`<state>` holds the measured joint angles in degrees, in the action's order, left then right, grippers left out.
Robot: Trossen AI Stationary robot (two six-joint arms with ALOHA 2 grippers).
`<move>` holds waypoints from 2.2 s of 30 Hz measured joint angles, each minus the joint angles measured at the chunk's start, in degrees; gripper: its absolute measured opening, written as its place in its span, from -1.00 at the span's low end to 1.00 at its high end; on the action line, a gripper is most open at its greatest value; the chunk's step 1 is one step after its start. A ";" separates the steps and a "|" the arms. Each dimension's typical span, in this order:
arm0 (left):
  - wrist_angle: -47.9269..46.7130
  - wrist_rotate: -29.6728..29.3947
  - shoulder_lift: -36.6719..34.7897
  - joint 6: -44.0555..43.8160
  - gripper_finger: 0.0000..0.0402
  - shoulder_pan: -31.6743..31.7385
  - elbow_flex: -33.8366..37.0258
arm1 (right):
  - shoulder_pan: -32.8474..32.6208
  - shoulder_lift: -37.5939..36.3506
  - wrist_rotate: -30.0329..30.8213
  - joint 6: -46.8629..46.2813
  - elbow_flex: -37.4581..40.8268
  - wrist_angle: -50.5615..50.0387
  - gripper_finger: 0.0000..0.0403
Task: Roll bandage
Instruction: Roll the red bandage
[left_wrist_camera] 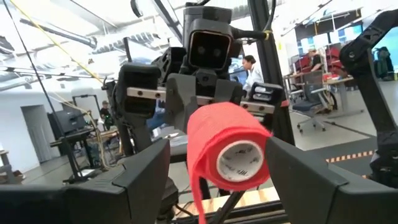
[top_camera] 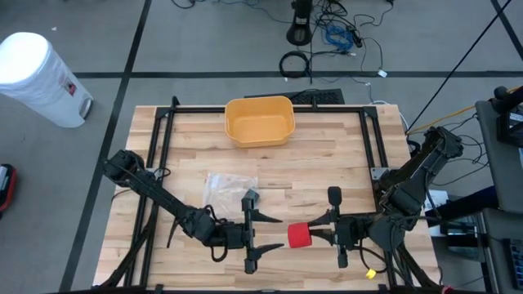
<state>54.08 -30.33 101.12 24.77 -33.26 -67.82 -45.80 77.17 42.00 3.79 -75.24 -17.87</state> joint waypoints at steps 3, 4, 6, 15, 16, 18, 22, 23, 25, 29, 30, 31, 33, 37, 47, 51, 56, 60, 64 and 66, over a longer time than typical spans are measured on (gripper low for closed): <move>-0.75 -0.11 0.06 0.07 0.34 -0.03 -0.67 | 0.00 0.00 -0.05 -0.09 0.02 0.00 -0.80; -0.71 -0.13 0.06 0.09 0.34 0.02 -0.73 | 0.00 0.00 -0.06 -0.13 0.02 -0.02 -0.80; -0.59 -0.14 0.06 0.57 0.34 0.25 -0.99 | 0.00 0.00 -0.11 -0.13 0.02 0.00 -0.80; -0.63 0.35 2.39 2.61 0.34 1.46 -1.53 | 0.00 0.02 -0.10 -0.11 0.02 0.02 -0.80; -0.61 0.37 3.01 2.64 0.34 1.51 -2.00 | 0.00 0.02 -0.10 -0.11 0.02 0.00 -0.80; -0.69 0.37 4.22 2.88 0.34 1.65 -3.31 | 0.00 0.02 -0.10 -0.11 0.02 -0.01 -0.80; -0.63 0.29 5.79 3.32 0.34 1.68 -5.54 | 0.00 0.02 -0.33 -0.13 0.02 0.02 -0.80; -0.63 0.29 6.02 3.94 0.34 1.68 -5.75 | 0.00 0.02 -0.33 -0.13 0.02 0.02 -0.80; -0.56 0.24 6.24 4.85 0.34 1.68 -5.92 | -0.05 0.02 -0.39 -0.13 0.02 -0.04 -0.80; -0.44 0.09 6.27 5.75 0.34 1.68 -5.92 | -0.06 0.02 -0.37 -0.13 0.02 -0.04 -0.80; -0.38 0.07 6.27 5.75 0.34 1.78 -5.92 | -0.04 0.02 -0.37 -0.13 0.02 -0.06 -0.80; -0.29 0.07 6.27 5.76 0.34 1.88 -5.92 | -0.04 0.02 -0.35 -0.13 0.02 -0.04 -0.80; 0.01 0.05 6.27 5.92 0.33 2.10 -5.92 | -0.04 0.02 -0.33 -0.13 0.02 -0.05 -0.80; 0.93 -0.11 6.29 6.01 0.21 2.16 -5.92 | -0.02 0.04 -0.29 -0.13 0.02 -0.02 -0.80; 0.97 -0.06 6.29 6.01 -0.24 2.12 -5.92 | -0.04 0.07 -0.31 -0.82 0.02 -0.03 -0.80; 1.42 -0.02 6.29 7.16 -0.36 2.14 -5.92 | -0.04 0.07 -0.42 -1.66 0.02 -0.33 -0.80; 1.97 0.26 6.31 8.63 -0.47 2.12 -5.92 | 0.00 0.18 -1.37 -1.68 0.02 -0.33 -0.80; 1.97 0.26 6.31 8.64 -0.56 2.10 -5.92 | 0.00 0.33 -1.38 -1.66 0.02 -0.33 -0.80; 1.97 0.19 6.31 8.68 -0.64 2.12 -5.92 | 0.02 0.33 -1.37 -1.60 0.02 -0.33 -0.79; 1.97 0.16 6.31 8.70 -0.68 2.10 -5.92 | -0.01 0.33 -1.42 -1.60 0.02 -0.33 -0.75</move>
<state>56.05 -30.17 107.44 33.47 -31.16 -73.73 -45.81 77.49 40.58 2.20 -75.22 -18.20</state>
